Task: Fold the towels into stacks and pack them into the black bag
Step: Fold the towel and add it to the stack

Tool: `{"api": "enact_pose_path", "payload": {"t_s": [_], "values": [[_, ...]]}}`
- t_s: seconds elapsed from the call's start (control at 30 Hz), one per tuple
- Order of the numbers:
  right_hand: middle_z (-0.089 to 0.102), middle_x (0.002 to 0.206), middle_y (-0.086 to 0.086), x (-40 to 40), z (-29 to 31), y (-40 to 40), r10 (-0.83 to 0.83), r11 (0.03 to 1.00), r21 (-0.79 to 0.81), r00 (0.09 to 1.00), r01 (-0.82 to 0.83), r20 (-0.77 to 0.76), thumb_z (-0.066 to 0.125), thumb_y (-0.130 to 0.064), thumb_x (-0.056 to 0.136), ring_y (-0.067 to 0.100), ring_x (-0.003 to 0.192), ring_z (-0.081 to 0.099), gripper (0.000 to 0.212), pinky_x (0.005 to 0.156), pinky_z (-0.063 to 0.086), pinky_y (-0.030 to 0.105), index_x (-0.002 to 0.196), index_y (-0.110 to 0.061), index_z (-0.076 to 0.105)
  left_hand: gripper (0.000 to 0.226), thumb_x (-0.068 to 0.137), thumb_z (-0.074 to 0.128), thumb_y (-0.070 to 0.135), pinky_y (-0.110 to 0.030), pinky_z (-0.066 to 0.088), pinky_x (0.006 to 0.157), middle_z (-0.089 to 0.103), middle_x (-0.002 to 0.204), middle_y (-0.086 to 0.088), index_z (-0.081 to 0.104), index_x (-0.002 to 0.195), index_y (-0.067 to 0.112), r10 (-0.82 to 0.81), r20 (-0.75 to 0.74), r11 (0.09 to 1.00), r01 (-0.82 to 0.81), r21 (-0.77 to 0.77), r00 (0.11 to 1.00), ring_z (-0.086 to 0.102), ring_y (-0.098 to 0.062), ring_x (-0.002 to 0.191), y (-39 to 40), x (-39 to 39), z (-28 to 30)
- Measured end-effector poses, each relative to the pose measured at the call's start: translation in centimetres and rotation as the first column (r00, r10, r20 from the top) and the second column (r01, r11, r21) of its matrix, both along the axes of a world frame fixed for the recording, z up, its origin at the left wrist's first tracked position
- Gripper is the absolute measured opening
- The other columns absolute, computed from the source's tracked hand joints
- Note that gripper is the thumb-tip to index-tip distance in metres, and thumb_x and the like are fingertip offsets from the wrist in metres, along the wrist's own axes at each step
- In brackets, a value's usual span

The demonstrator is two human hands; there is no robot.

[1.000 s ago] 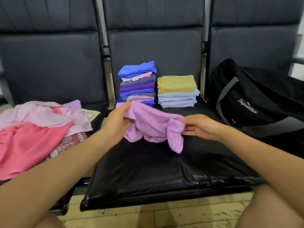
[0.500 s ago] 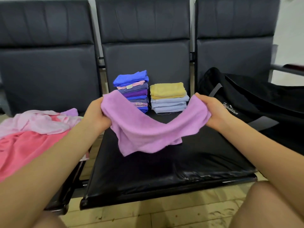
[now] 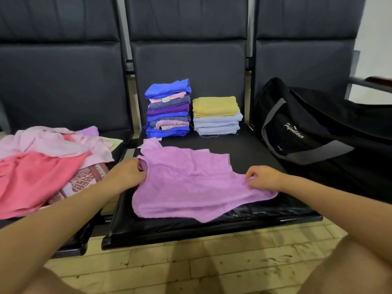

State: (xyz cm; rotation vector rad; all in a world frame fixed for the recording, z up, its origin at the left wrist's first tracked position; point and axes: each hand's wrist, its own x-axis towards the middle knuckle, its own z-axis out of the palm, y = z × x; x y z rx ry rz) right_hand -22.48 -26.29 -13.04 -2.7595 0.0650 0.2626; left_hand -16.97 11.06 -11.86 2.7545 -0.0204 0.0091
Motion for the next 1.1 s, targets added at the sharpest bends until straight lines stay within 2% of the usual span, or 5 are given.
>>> {"api": "enact_pose_path", "payload": {"t_s": [0.17, 0.47, 0.67, 0.83, 1.1], "values": [[0.052, 0.096, 0.001, 1.5, -0.5, 1.4, 0.044, 0.98, -0.197, 0.991, -0.018, 0.128, 0.053, -0.03, 0.089, 0.023, 0.101, 0.047, 0.015, 0.088, 0.043, 0.032, 0.096, -0.023, 0.064, 0.026, 0.089, 0.054, 0.029, -0.029, 0.035, 0.051, 0.06, 0.075, -0.008, 0.055, 0.074, 0.008, 0.045, 0.165, 0.999, -0.044, -0.011, 0.985, 0.057, -0.02, 0.064, -0.5, 1.0, -0.1], [0.063, 0.077, 0.003, 4.5, 0.1, 5.3, 0.284, 0.955, 0.073, 0.956, -0.289, 0.076, 0.056, -0.022, 0.09, 0.01, 0.067, 0.049, 0.021, 0.07, 0.043, 0.025, 0.078, -0.007, 0.064, 0.013, 0.087, 0.059, 0.024, -0.032, 0.04, 0.066, 0.057, 0.081, -0.003, 0.056, 0.075, 0.02, -0.138, 0.375, 0.99, 0.141, 0.019, 0.917, 0.054, -0.019, 0.076, -2.8, 2.9, 0.2], [0.058, 0.067, -0.006, 2.8, 1.2, 9.3, 0.482, 0.843, 0.324, 0.87, -0.43, -0.1, 0.061, -0.022, 0.092, 0.003, 0.057, 0.049, 0.016, 0.061, 0.043, 0.016, 0.079, -0.015, 0.064, 0.016, 0.091, 0.06, 0.024, -0.013, 0.037, 0.057, 0.055, 0.062, 0.009, 0.066, 0.079, 0.016, -0.515, 0.09, 0.847, 0.522, -0.1, 0.853, 0.048, 0.0, 0.058, -6.7, -1.7, 1.2], [0.056, 0.071, -0.011, 1.7, 0.6, 8.9, 0.531, 0.827, 0.277, 0.842, -0.489, -0.097, 0.066, -0.033, 0.089, 0.001, 0.062, 0.045, 0.019, 0.063, 0.04, 0.018, 0.091, -0.015, 0.067, 0.039, 0.078, 0.061, 0.059, -0.012, 0.043, 0.074, 0.061, 0.091, 0.013, 0.066, 0.097, 0.025, -0.707, -0.214, 0.699, 0.711, -0.071, 0.674, 0.053, -0.003, 0.086, -4.9, -4.0, -0.2], [0.047, 0.098, -0.011, -0.2, 1.3, 8.0, 0.645, 0.764, 0.134, 0.753, -0.631, -0.133, 0.075, -0.045, 0.078, 0.01, 0.097, 0.042, 0.035, 0.088, 0.039, 0.023, 0.099, -0.029, 0.053, 0.045, 0.074, 0.041, 0.06, -0.018, 0.04, 0.071, 0.055, 0.076, 0.015, 0.057, 0.088, 0.02, -0.657, -0.057, 0.738, 0.625, -0.256, 0.752, 0.048, 0.0, 0.073, -4.1, -4.1, -1.7]]}}
